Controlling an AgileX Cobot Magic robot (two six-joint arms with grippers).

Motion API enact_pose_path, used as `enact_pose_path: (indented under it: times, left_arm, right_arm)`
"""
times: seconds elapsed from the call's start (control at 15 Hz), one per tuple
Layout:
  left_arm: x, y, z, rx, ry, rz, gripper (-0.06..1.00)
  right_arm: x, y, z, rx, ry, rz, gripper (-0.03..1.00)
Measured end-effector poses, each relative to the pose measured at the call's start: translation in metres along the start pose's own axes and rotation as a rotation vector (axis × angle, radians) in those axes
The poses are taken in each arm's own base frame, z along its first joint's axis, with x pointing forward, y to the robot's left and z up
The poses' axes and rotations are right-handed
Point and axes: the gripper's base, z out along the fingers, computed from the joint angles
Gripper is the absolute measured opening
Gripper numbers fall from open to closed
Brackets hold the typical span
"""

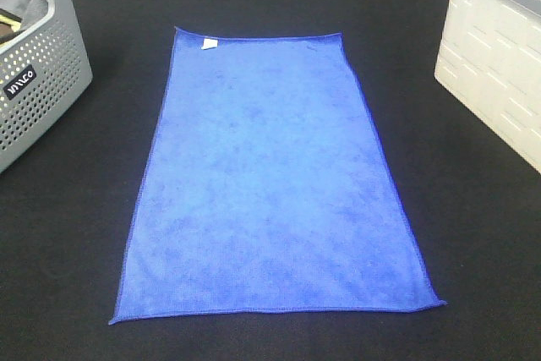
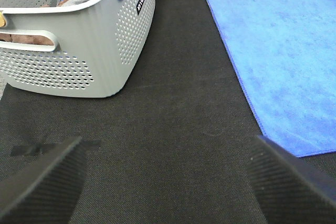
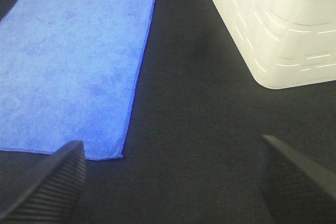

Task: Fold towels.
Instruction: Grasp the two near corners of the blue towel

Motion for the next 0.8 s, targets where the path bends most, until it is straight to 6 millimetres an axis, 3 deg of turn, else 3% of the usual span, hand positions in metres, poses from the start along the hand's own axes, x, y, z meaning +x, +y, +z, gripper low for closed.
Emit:
enact_pose_path:
  times: [0.8]
  left_arm:
    - [0.0,0.0,0.0,0.0,0.0,0.0,0.8]
  right_arm:
    - [0.0,0.0,0.0,0.0,0.0,0.0,0.82]
